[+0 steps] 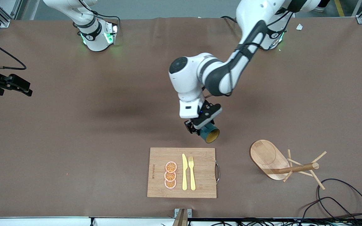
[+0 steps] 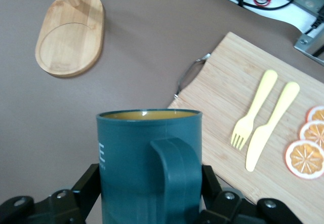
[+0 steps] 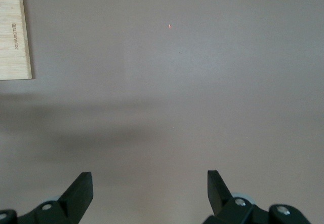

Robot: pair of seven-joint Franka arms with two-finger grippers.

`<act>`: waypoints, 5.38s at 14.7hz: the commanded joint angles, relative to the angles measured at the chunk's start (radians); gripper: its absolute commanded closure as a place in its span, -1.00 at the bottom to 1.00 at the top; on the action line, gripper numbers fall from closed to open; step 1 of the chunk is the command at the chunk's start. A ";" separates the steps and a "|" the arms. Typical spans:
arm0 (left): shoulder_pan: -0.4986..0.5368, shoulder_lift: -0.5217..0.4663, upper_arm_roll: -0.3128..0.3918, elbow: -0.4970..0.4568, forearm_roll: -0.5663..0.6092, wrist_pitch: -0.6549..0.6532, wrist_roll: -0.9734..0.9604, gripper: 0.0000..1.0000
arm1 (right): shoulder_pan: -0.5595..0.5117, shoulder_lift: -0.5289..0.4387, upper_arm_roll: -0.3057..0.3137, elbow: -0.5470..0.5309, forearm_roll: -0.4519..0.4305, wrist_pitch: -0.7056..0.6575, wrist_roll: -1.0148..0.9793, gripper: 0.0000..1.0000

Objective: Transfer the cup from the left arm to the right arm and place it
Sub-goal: 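Lower the mug onto the table with the left gripper while the right gripper reaches in, then release the mug and raise the left gripper while the right gripper approaches, then grasp the teal mug's rim with the right gripper while the left gripper withdraws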

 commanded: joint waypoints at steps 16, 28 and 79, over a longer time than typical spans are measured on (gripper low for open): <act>-0.392 0.320 0.049 0.011 0.737 -0.170 -0.539 -0.35 | -0.005 -0.017 0.002 -0.028 -0.010 0.010 0.003 -1.00; -0.513 0.354 0.037 0.008 0.723 -0.326 -0.617 -1.00 | 0.129 0.122 0.007 -0.053 0.076 0.083 0.141 -1.00; 0.447 -0.680 -0.126 -0.256 -0.332 -0.453 0.511 -1.00 | 0.719 0.479 0.007 -0.303 0.277 0.814 0.695 -0.01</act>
